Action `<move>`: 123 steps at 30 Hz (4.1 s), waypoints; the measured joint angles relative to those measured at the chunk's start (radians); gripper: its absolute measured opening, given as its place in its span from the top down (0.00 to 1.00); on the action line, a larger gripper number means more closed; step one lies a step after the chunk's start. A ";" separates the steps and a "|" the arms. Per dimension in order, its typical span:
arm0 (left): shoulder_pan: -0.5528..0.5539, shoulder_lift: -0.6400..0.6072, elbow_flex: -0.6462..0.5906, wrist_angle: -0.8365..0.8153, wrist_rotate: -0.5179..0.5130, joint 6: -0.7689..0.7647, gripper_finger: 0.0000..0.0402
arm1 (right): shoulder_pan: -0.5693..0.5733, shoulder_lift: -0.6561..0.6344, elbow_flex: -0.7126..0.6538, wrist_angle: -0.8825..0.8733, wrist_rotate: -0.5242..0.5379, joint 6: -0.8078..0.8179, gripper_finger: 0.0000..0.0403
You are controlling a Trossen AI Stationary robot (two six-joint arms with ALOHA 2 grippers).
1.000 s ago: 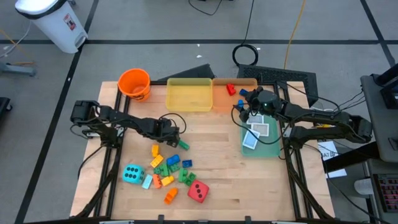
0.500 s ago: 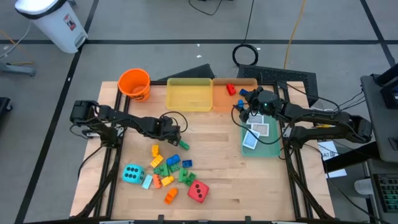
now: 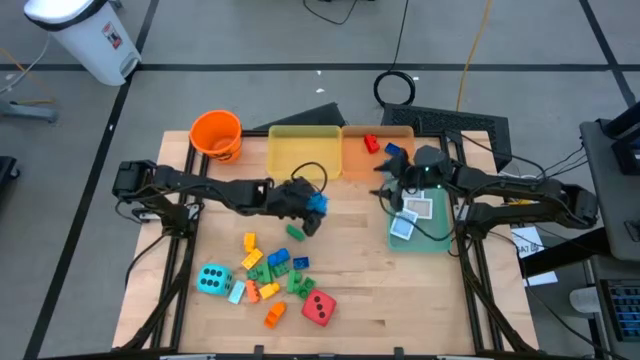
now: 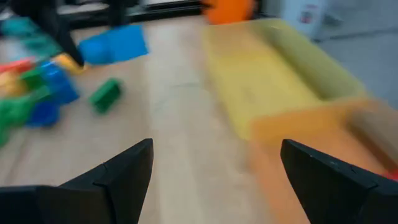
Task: Pick & Place Toys
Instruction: Put the blue game piece into the orange bin, then put the green game piece into the orange bin
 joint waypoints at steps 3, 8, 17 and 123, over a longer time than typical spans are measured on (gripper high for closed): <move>0.000 0.000 0.014 0.096 0.114 0.038 0.36 | 0.065 0.025 -0.003 0.000 -0.030 -0.113 0.21; 0.001 0.000 0.017 0.197 0.276 0.028 0.36 | 0.208 0.113 -0.073 0.226 -0.019 -0.385 0.21; -0.003 0.001 0.014 0.200 0.481 0.014 0.36 | 0.403 0.331 -0.107 0.803 0.034 -0.561 0.21; -0.030 0.094 0.052 -0.341 0.094 0.682 0.21 | 0.177 0.020 0.052 0.014 0.242 -0.126 0.20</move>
